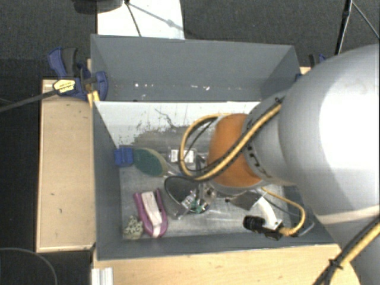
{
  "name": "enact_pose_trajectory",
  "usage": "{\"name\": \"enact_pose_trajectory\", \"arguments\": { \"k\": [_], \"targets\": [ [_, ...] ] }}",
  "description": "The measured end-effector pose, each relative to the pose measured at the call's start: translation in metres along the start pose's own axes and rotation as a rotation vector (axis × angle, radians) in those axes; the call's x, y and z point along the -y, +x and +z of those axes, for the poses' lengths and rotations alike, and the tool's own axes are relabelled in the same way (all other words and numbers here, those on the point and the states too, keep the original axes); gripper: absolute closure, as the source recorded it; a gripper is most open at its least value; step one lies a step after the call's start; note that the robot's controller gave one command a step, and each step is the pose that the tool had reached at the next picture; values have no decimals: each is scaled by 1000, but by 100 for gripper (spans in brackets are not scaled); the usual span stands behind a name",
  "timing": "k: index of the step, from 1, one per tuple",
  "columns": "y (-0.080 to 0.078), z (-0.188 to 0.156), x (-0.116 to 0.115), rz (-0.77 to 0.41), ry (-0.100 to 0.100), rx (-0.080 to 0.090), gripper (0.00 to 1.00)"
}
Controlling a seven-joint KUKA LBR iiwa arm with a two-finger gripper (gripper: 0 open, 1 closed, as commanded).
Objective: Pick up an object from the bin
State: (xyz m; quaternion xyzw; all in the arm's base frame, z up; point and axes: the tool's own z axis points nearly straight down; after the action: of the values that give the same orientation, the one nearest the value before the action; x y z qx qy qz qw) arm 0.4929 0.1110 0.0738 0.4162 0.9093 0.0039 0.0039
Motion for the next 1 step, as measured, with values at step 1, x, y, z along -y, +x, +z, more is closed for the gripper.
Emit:
{"name": "enact_pose_trajectory", "arguments": {
  "k": [1],
  "targets": [
    [-1, -1, 0, 3, -2, 3, 100]
  ]
}}
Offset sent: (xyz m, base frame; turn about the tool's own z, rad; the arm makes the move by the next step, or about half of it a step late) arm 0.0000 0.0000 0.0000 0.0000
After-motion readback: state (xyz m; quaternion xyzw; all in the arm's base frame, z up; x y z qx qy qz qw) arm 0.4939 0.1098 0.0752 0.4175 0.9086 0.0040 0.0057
